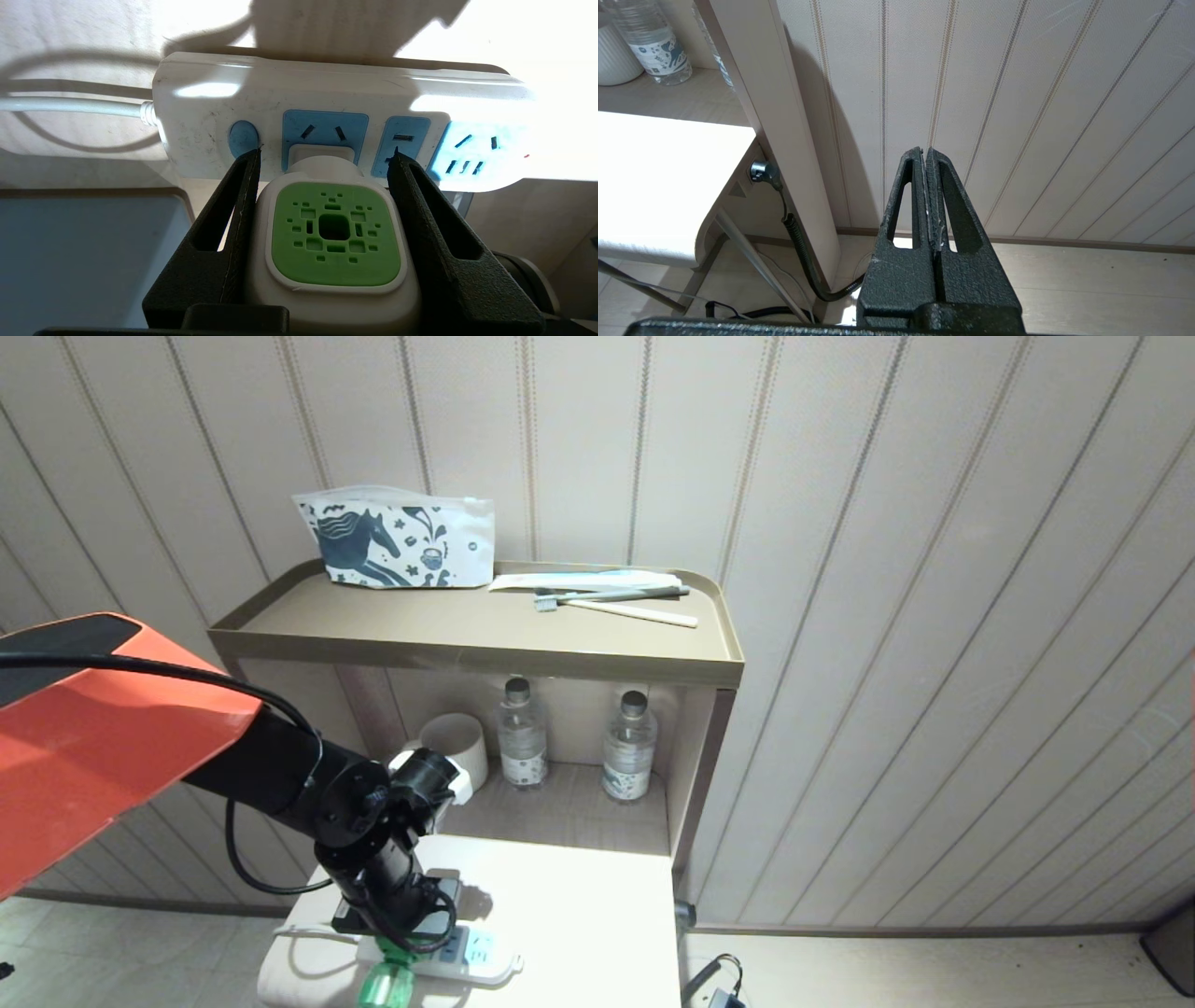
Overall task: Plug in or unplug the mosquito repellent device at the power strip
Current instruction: Hold the socket with your right hand and unplug it with your left hand
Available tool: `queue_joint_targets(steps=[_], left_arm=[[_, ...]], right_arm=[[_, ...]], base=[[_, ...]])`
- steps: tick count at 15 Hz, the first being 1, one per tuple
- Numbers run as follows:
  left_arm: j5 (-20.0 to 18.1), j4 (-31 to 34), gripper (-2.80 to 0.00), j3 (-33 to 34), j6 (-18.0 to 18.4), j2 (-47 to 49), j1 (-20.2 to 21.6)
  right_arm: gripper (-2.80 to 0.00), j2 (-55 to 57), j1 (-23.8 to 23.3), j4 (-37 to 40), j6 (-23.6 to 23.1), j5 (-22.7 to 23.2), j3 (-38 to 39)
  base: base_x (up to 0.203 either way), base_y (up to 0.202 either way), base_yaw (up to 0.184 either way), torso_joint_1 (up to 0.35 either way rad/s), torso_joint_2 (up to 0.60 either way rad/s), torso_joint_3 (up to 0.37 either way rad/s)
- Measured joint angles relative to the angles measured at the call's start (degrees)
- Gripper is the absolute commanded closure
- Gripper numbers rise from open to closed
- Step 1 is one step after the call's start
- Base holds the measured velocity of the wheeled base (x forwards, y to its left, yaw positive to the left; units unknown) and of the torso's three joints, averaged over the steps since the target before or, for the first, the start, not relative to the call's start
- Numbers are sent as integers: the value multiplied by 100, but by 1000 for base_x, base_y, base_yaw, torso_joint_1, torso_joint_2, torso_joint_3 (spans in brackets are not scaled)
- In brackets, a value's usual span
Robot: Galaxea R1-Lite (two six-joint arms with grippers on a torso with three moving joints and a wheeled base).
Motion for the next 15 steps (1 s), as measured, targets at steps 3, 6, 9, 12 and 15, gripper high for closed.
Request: queue_joint_targets(steps=[3, 6, 9, 12, 15], left_arm=[[-7, -13, 0, 26, -69, 0, -63], [-7, -27, 0, -4, -74, 26, -71], [-2, -44, 0, -2, -63, 56, -74], [0, -55, 0, 9, -49, 69, -74], [-2, -63, 0, -28, -47, 67, -82]], right_arm=[[0, 0, 0, 1, 1, 1, 0], [0, 0, -4, -6, -24, 1, 0], [0, 10, 0, 203, -115, 25, -110], [0, 279, -4, 1165, -119, 315, -1214], [0, 1230, 56, 1747, 244, 783, -2329]], base=[[0, 0, 0, 0, 0, 0], [0, 0, 0, 0, 0, 0], [0, 0, 0, 0, 0, 0], [0, 0, 0, 0, 0, 0], [0, 0, 0, 0, 0, 0]])
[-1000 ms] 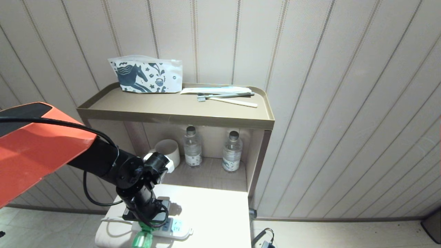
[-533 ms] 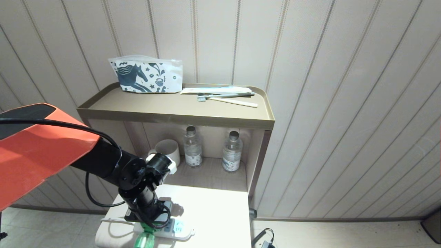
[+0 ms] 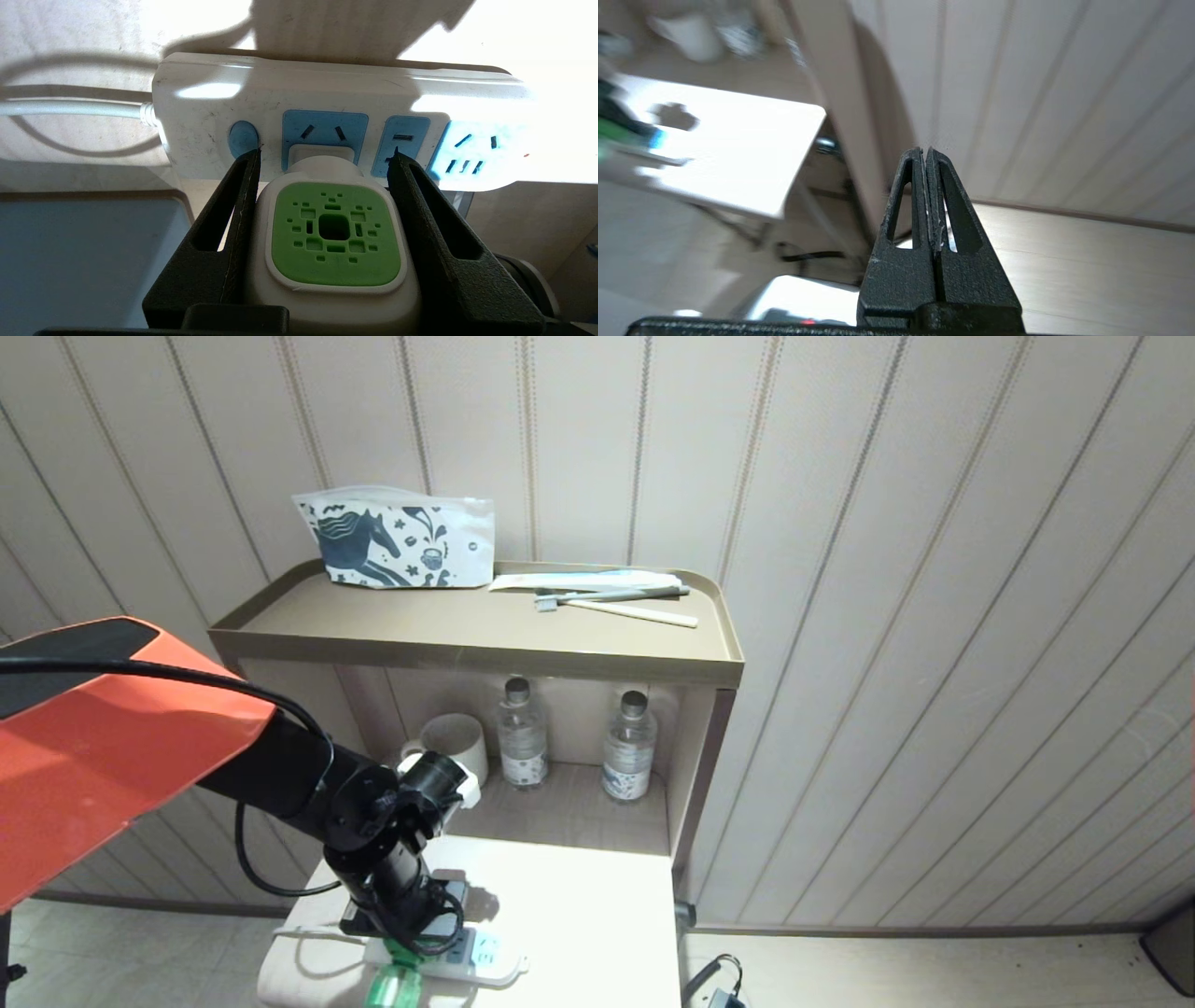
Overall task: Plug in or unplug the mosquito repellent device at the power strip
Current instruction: Hold the socket with your right hand and unplug it with your left hand
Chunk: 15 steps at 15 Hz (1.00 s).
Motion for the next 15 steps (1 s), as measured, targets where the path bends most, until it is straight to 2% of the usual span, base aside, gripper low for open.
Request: queue_joint_targets(steps=[4, 8, 11, 15], left_arm=[[-19, -2, 0, 1, -10, -37, -22], [-19, 9, 0, 24, -24, -74, -146], [-19, 6, 0, 6, -29, -108, -191], [-14, 6, 0, -13, -151, -153, -255]], right_arm=[[0, 2084, 505, -79, 867, 743, -1307], [0, 4304, 1614, -152, 1624, 1176, -2024], [0, 5850, 2256, -183, 1879, 1304, -2345], [0, 7423, 2832, -194, 1965, 1343, -2928]], base=[[0, 0, 0, 0, 0, 0], [0, 0, 0, 0, 0, 0], [0, 0, 0, -1, 9, -2], [0, 0, 0, 0, 0, 0]])
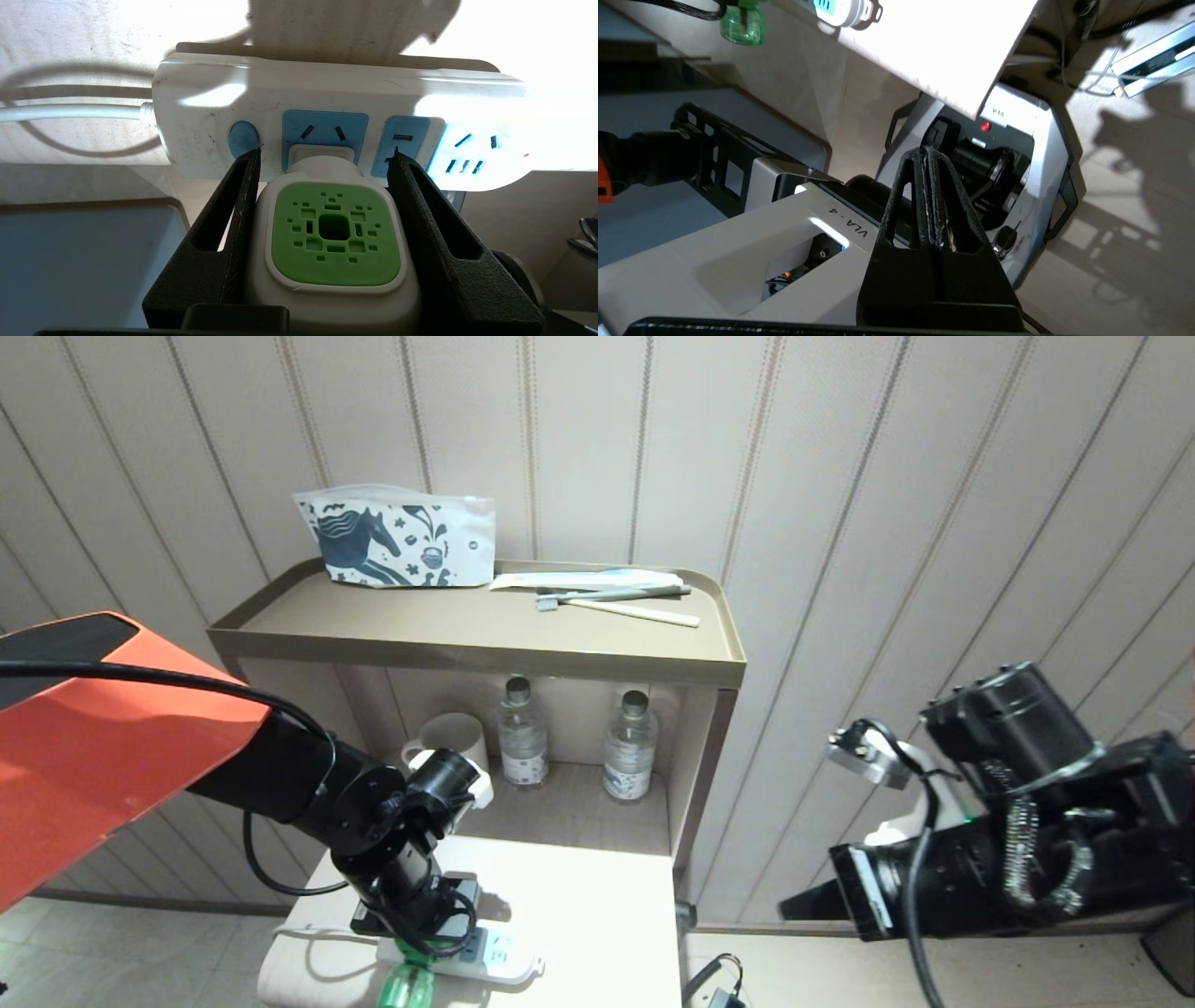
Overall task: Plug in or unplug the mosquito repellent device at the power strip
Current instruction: Hold the socket with your right hand and unplug it with your left hand
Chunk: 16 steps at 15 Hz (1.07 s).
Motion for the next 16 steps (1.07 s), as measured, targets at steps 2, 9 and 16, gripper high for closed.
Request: queue_joint_targets(steps=[2, 9, 16], left_arm=[[5, -2, 0, 0, 2, -12, -23], [2, -9, 0, 0, -89, 5, -204], [87, -11, 0, 9, -124, 49, -204]], right_arm=[[0, 598, 249, 4, 18, -8, -286], [0, 2207, 753, 1, 20, -12, -1154], [0, 3092, 1282, 9, 26, -31, -2061]], base=[[0, 0, 0, 0, 0, 0], [0, 0, 0, 0, 0, 0], [0, 0, 0, 0, 0, 0]])
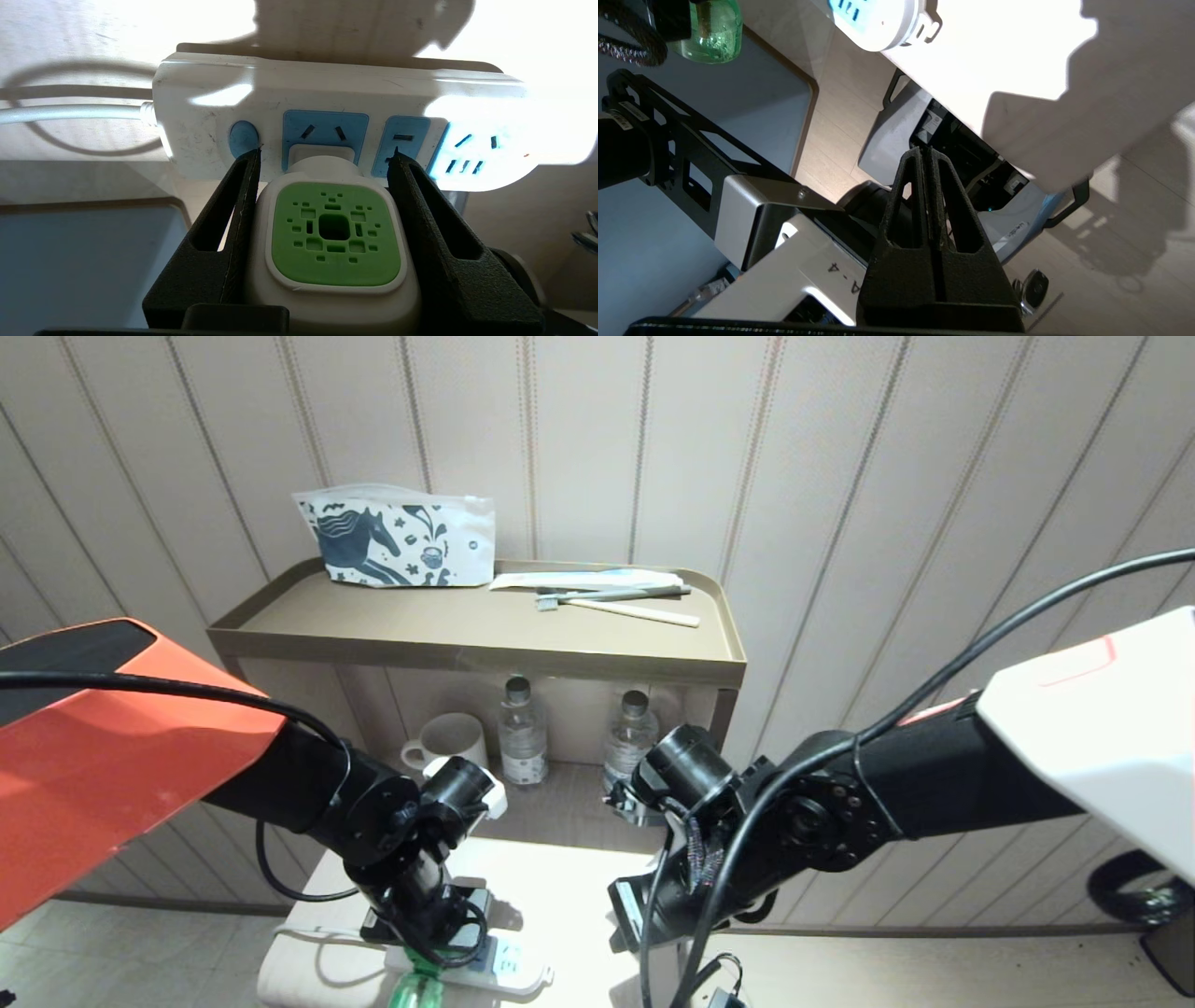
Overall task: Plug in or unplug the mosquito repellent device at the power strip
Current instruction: Hold the socket with your right hand and unplug it with your left hand
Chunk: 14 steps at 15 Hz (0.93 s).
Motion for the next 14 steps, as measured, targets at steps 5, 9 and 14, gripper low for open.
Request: queue_joint_targets(steps=[5, 9, 14], left_arm=[[230, 2, 0, -182, -11, 120, -5], [236, 2, 0, -295, -29, 275, -5], [238, 6, 0, -338, -38, 345, -5]], right_arm=[[0, 681, 204, -4, 50, -158, -572], [0, 1120, 239, 3, 83, -346, -999], [0, 1334, 458, -2, 149, -929, -1474]], base=[[0, 0, 0, 0, 0, 0], [0, 0, 0, 0, 0, 0], [0, 0, 0, 0, 0, 0]])
